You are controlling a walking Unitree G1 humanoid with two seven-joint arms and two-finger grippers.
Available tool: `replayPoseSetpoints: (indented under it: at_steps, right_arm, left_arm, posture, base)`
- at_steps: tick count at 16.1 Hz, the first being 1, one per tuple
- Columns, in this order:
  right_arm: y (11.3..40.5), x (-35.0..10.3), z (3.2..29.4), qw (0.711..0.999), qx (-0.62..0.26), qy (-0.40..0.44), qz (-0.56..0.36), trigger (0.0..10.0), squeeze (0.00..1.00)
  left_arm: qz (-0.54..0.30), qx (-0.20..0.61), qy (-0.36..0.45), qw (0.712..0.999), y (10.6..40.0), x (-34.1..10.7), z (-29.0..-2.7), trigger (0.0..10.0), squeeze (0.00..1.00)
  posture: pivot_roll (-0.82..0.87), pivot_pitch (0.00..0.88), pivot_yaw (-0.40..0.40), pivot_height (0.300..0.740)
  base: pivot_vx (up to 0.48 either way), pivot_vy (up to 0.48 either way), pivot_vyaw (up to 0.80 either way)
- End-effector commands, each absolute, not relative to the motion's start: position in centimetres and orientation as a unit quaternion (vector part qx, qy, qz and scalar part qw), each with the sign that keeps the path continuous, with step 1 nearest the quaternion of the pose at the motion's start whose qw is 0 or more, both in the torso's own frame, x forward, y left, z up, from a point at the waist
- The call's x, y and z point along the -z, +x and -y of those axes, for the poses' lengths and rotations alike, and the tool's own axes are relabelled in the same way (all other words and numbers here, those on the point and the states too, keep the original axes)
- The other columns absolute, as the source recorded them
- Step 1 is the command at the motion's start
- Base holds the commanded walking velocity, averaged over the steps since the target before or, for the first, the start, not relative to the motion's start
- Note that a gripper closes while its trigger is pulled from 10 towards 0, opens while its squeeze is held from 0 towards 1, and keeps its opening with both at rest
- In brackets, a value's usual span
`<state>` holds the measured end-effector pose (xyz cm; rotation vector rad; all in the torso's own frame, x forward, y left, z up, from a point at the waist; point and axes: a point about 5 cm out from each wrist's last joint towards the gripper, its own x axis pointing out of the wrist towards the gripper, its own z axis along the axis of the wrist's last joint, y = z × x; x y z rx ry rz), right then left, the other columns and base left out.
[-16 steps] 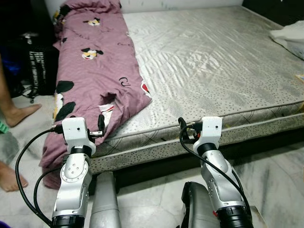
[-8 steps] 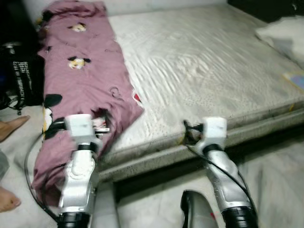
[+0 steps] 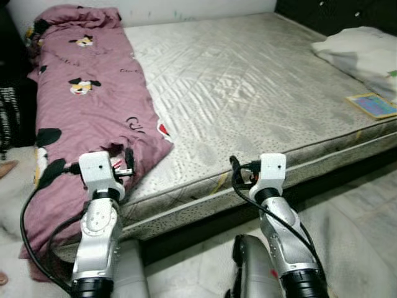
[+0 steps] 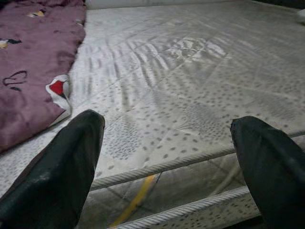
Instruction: Clean up the room
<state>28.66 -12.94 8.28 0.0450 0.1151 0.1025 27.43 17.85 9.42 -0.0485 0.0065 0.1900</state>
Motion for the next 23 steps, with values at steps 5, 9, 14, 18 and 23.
replayPoseSetpoints:
  at_steps: [5, 9, 14, 18, 23]
  right_arm:
    - [27.6, -9.4, 16.4, 0.998, -0.028, -0.011, -0.05, 10.0, 0.0]
    - [23.8, -10.0, 21.4, 0.995, 0.005, -0.069, -0.069, 10.0, 0.0]
    - [20.4, -10.8, 22.6, 0.992, 0.018, -0.085, -0.095, 10.0, 0.0]
    - [20.5, -11.2, 22.3, 0.992, 0.02, -0.082, -0.098, 10.0, 0.0]
    - [21.1, -11.0, 22.0, 0.991, 0.026, -0.079, -0.101, 10.0, 0.0]
  left_arm:
    - [-0.018, -0.158, -0.033, 0.987, 28.8, -9.4, -19.2, 10.0, 0.0]
    - [-0.069, -0.183, -0.058, 0.979, 31.0, -8.1, -20.4, 10.0, 0.0]
    - [-0.12, -0.119, -0.052, 0.984, 33.7, -7.1, -18.6, 10.0, 0.0]
    - [-0.231, -0.016, -0.026, 0.973, 33.5, -4.1, -14.9, 10.0, 0.0]
    - [-0.211, 0.152, 0.015, 0.965, 33.2, -4.5, -8.1, 10.0, 0.0]
  posture:
    - [-0.03, 0.027, -0.025, 0.501]
    - [-0.11, 0.073, -0.026, 0.501]
    - [-0.17, 0.12, -0.016, 0.501]
    - [-0.18, 0.135, -0.01, 0.501]
    - [-0.17, 0.114, 0.001, 0.501]
  base:
    - [0.0, 0.0, 0.0]
    - [0.0, 0.0, 0.0]
    - [0.0, 0.0, 0.0]
    - [0.0, 0.0, 0.0]
    - [0.0, 0.0, 0.0]
